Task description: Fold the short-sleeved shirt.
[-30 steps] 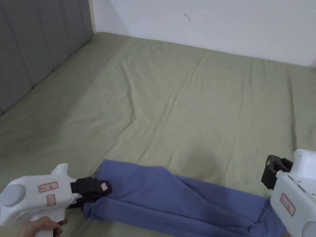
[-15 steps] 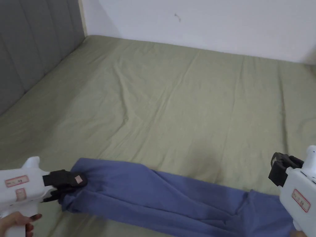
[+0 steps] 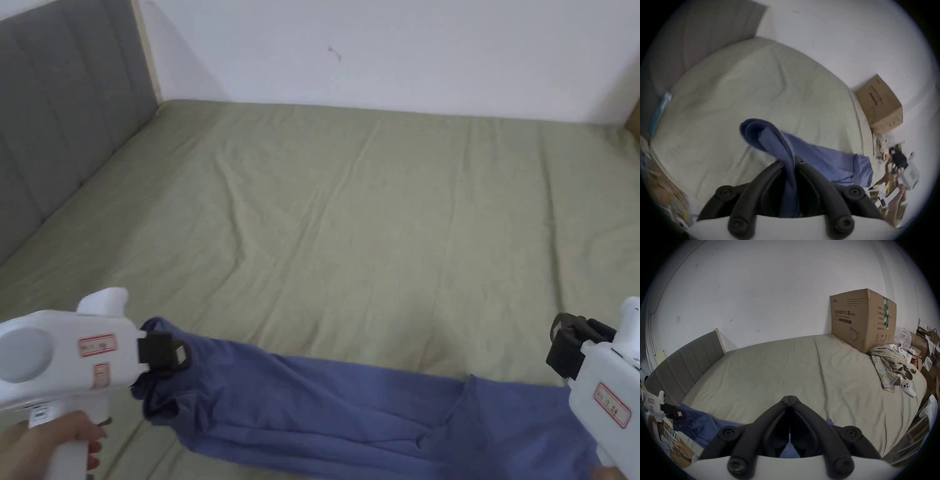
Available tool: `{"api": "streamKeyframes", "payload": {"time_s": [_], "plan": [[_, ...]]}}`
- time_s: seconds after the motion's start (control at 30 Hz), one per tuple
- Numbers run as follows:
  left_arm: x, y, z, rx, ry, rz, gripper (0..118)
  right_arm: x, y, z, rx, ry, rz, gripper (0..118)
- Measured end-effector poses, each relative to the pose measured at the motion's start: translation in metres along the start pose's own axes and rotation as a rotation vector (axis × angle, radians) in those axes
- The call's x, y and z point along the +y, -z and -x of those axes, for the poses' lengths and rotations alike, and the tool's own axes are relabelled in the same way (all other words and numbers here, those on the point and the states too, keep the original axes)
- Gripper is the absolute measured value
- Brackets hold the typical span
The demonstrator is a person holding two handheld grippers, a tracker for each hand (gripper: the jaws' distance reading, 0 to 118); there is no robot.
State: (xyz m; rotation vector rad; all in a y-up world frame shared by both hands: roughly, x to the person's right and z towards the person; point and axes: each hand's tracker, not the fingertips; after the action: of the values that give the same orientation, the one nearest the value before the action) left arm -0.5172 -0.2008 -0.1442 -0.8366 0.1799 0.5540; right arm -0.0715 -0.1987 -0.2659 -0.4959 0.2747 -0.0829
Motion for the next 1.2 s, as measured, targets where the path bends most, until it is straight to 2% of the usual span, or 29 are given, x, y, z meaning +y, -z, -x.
{"api": "streamKeyframes", "payload": {"time_s": [0.2, 0.33, 0.37, 0.4, 0.43, 0.47, 0.5, 0.57, 0.6, 0.67, 0.73, 0.77, 0.8, 0.83, 0.87, 0.93, 1.03, 1.2], "plan": [[-0.019, 0.036, -0.121, -0.112, 0.295, 0.061, 7, -0.004, -0.01, -0.018, -0.004, 0.015, -0.02, 1], [-0.051, 0.08, -0.17, -0.197, 0.4, 0.113, 8, -0.008, -0.014, -0.035, -0.013, 0.066, -0.021, 1], [-0.06, 0.09, -0.178, -0.221, 0.411, 0.119, 14, -0.008, -0.015, -0.039, -0.013, 0.078, -0.018, 1], [-0.066, 0.099, -0.185, -0.225, 0.413, 0.141, 29, -0.009, -0.015, -0.044, -0.014, 0.085, -0.014, 1], [-0.071, 0.108, -0.19, -0.23, 0.407, 0.154, 58, -0.009, -0.016, -0.048, -0.015, 0.088, -0.014, 1], [-0.076, 0.115, -0.193, -0.24, 0.408, 0.183, 58, -0.009, -0.017, -0.051, -0.017, 0.088, -0.014, 1], [-0.079, 0.118, -0.197, -0.241, 0.404, 0.204, 65, -0.009, -0.018, -0.054, -0.023, 0.087, -0.016, 1], [-0.083, 0.12, -0.197, -0.264, 0.405, 0.212, 89, -0.009, -0.019, -0.059, -0.033, 0.093, -0.02, 1], [-0.084, 0.119, -0.196, -0.265, 0.4, 0.211, 93, -0.01, -0.018, -0.062, -0.032, 0.102, -0.017, 1], [-0.079, 0.112, -0.192, -0.269, 0.378, 0.211, 93, -0.011, -0.017, -0.065, -0.033, 0.119, -0.01, 1], [-0.073, 0.101, -0.178, -0.281, 0.32, 0.166, 88, -0.014, -0.015, -0.067, -0.036, 0.127, -0.004, 1], [-0.068, 0.092, -0.173, -0.283, 0.289, 0.135, 75, -0.016, -0.015, -0.065, -0.057, 0.103, -0.006, 1], [-0.063, 0.087, -0.165, -0.271, 0.263, 0.113, 50, -0.017, -0.015, -0.062, -0.083, 0.056, -0.011, 1], [-0.06, 0.086, -0.157, -0.254, 0.244, 0.101, 10, -0.018, -0.015, -0.06, -0.089, 0.027, -0.013, 1], [-0.059, 0.088, -0.148, -0.199, 0.232, 0.088, 1, -0.018, -0.015, -0.059, -0.08, 0.025, -0.015, 1], [-0.055, 0.09, -0.138, -0.159, 0.225, 0.102, 1, -0.019, -0.015, -0.058, -0.065, 0.033, -0.018, 1], [-0.061, 0.106, -0.127, -0.189, 0.191, 0.163, 1, -0.018, -0.013, -0.055, -0.056, 0.037, -0.019, 1], [-0.089, 0.139, -0.147, -0.218, 0.213, 0.274, 1, -0.018, -0.012, -0.053, -0.051, 0.032, -0.016, 1]]}}
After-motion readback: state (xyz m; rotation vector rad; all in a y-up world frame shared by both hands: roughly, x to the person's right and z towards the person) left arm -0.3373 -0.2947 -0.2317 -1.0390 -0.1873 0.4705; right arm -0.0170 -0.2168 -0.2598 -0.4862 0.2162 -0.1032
